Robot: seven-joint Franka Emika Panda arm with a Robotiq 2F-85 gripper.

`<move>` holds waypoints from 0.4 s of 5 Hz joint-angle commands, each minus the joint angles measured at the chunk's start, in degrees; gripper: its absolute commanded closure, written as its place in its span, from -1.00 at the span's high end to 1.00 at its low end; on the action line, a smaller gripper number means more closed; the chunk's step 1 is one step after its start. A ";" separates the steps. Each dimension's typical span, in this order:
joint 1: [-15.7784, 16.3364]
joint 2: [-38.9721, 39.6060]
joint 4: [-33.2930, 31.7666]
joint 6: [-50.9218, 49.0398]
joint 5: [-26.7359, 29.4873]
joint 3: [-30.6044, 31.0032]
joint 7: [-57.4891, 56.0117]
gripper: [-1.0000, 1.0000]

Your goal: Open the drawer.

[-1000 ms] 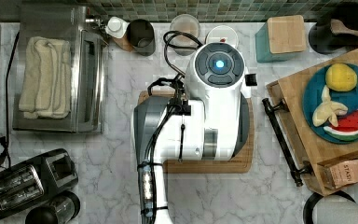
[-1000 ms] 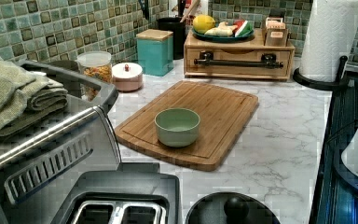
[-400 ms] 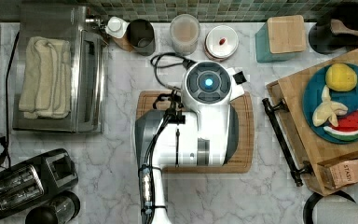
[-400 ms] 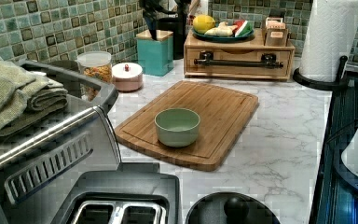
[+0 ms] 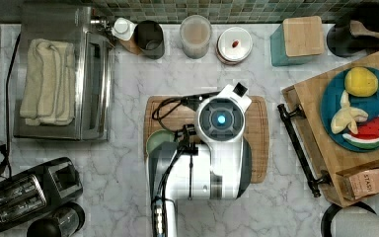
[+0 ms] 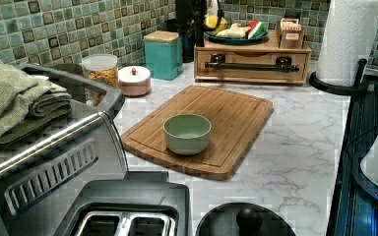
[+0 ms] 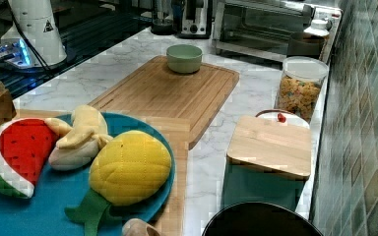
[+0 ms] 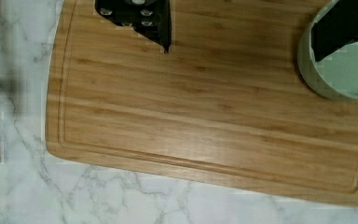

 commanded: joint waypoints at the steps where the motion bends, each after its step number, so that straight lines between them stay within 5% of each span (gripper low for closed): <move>1: -5.24 -8.29 -10.24 14.56 -10.01 -6.84 -17.45 1.00; 2: -5.22 -6.36 -9.83 15.84 -9.80 -10.37 -23.13 1.00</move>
